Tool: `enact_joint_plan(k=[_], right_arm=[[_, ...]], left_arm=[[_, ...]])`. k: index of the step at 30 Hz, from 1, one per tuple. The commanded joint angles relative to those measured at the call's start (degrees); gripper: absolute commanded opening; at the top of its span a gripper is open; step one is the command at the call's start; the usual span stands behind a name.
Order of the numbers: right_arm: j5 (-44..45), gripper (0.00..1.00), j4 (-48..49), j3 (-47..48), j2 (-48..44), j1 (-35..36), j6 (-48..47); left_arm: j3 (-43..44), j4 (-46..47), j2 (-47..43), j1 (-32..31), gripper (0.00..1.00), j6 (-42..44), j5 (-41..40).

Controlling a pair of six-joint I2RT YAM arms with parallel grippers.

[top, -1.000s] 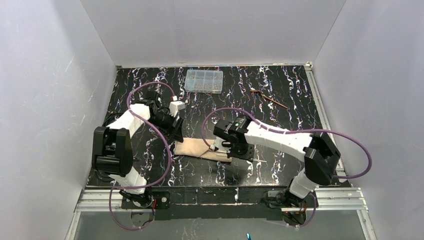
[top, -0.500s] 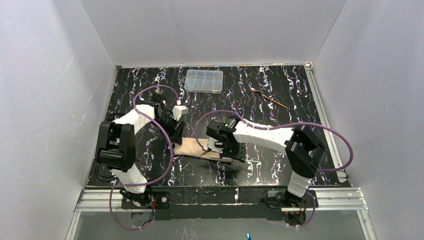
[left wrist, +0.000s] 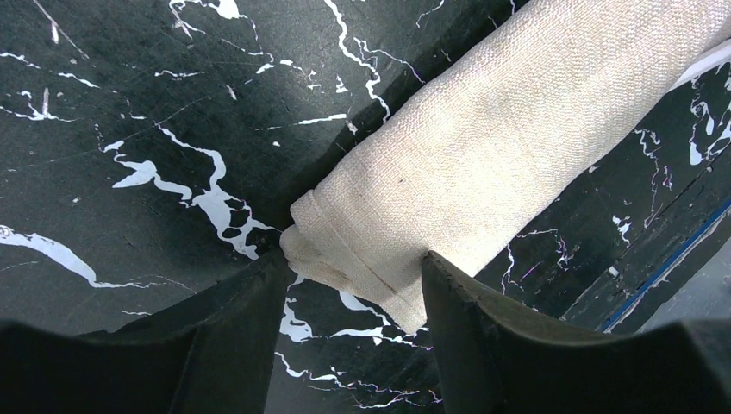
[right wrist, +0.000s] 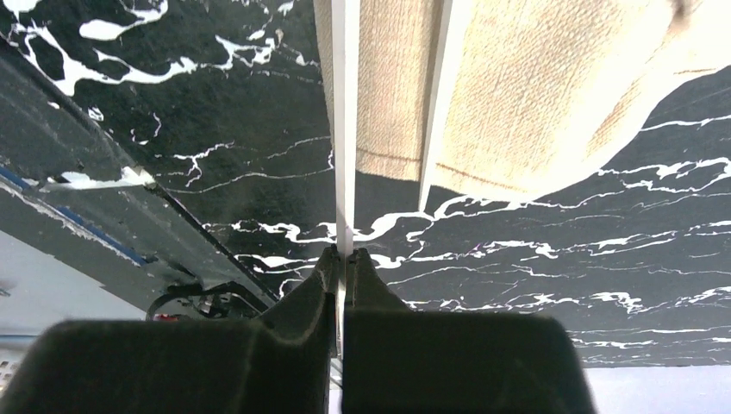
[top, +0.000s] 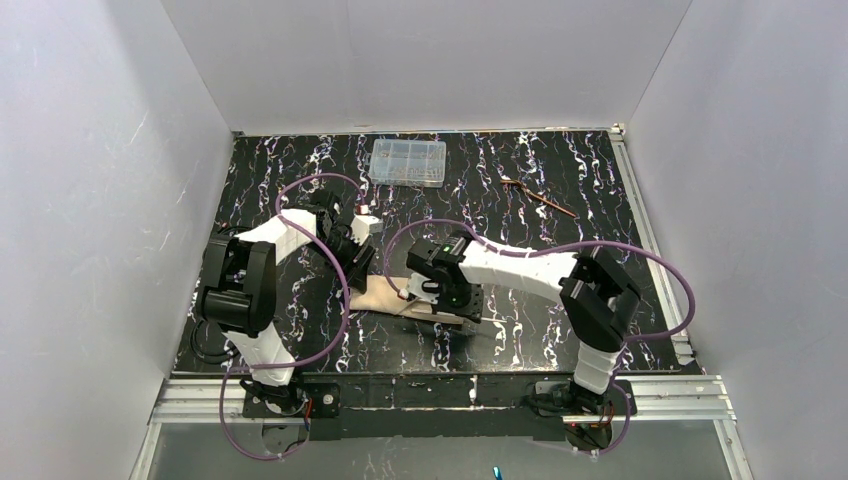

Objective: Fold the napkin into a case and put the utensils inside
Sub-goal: Insert the utensils into the center of the board.

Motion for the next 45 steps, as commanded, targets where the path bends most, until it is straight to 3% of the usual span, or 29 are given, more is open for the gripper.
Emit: enact_joint_plan(k=[1, 6, 10, 13, 26, 40, 45], right_arm=[[0.5, 0.01, 1.2, 2.9, 1.7, 0.4, 0.2], [2.9, 0.01, 3.2, 3.3, 2.2, 0.4, 2.0], [3.3, 0.01, 6.2, 3.4, 1.7, 0.4, 4.5], [2.0, 0.01, 8.4, 3.6, 1.7, 0.7, 6.3], [0.7, 0.01, 11.1, 5.9, 5.8, 3.9, 7.7], [3.3, 0.01, 11.3, 10.6, 9.4, 5.1, 1.2], [4.4, 0.15, 11.3, 10.6, 8.7, 5.1, 0.6]], left_arm=[[-0.9, -0.7, 0.2, -0.4, 0.56, 1.2, -1.0], [-1.4, -1.1, 0.2, -0.5, 0.51, 1.8, -0.7], [-1.3, -1.7, 0.5, -0.4, 0.26, 2.5, 1.0], [-0.6, -3.0, 1.2, -0.4, 0.19, 2.6, 1.9], [-0.2, -3.9, 1.2, -0.4, 0.17, 3.3, 2.3], [-0.2, -4.8, 1.1, -0.4, 0.16, 4.5, 2.7], [0.2, -5.0, 1.1, -0.4, 0.16, 4.7, 2.6]])
